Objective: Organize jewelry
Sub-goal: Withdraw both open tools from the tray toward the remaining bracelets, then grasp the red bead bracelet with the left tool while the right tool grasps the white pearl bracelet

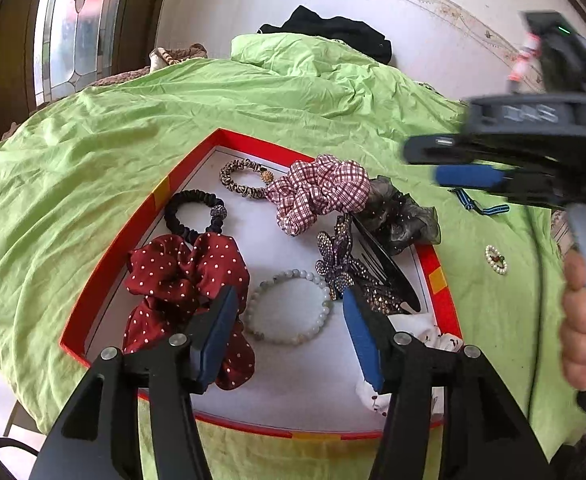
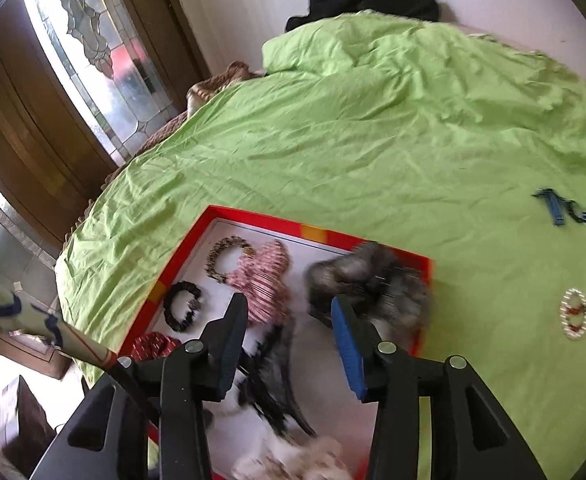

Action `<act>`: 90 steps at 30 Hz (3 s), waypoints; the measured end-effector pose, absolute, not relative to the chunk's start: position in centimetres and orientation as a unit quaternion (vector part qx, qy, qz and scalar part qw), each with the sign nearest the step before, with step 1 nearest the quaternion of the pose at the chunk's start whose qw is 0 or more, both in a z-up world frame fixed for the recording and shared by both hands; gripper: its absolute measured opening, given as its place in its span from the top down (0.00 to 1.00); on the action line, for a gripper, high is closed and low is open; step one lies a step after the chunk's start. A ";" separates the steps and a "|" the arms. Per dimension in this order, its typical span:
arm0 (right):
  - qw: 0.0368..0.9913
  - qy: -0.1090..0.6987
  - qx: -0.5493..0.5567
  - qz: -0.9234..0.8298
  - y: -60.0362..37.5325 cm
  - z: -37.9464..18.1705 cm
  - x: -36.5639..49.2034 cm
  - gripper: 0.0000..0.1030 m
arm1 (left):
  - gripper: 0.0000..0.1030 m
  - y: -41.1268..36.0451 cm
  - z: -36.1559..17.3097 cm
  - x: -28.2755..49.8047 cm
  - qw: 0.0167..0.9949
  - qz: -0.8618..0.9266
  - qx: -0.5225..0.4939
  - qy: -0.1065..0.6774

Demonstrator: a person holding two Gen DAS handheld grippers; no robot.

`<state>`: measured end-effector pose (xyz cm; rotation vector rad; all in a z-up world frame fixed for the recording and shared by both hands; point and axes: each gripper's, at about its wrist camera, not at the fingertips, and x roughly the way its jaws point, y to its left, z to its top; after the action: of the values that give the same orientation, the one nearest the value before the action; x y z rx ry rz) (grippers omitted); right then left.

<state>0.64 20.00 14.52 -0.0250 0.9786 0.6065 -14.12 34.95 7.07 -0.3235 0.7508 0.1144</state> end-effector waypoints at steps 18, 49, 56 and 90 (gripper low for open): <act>0.873 0.474 0.093 0.063 -7.7 11.1 1.3 0.49 | 0.43 28.6 11.2 -18.4 0.956 0.002 -0.101 0.276; 0.819 0.557 0.107 0.082 -11.2 3.5 0.6 0.90 | 0.40 16.1 7.9 -18.5 0.946 -0.126 0.094 0.285; 0.836 0.543 0.060 0.047 -15.6 4.3 -6.6 0.89 | 0.40 15.9 8.1 -18.2 0.933 -0.134 0.066 0.327; 0.837 0.501 0.158 0.156 -19.0 2.3 -4.9 0.68 | 0.54 -0.9 1.0 11.3 0.844 -0.123 0.007 0.522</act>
<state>-4.90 -18.98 2.29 0.3340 1.0596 0.3311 11.34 -0.93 1.03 0.0147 1.1010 -0.2586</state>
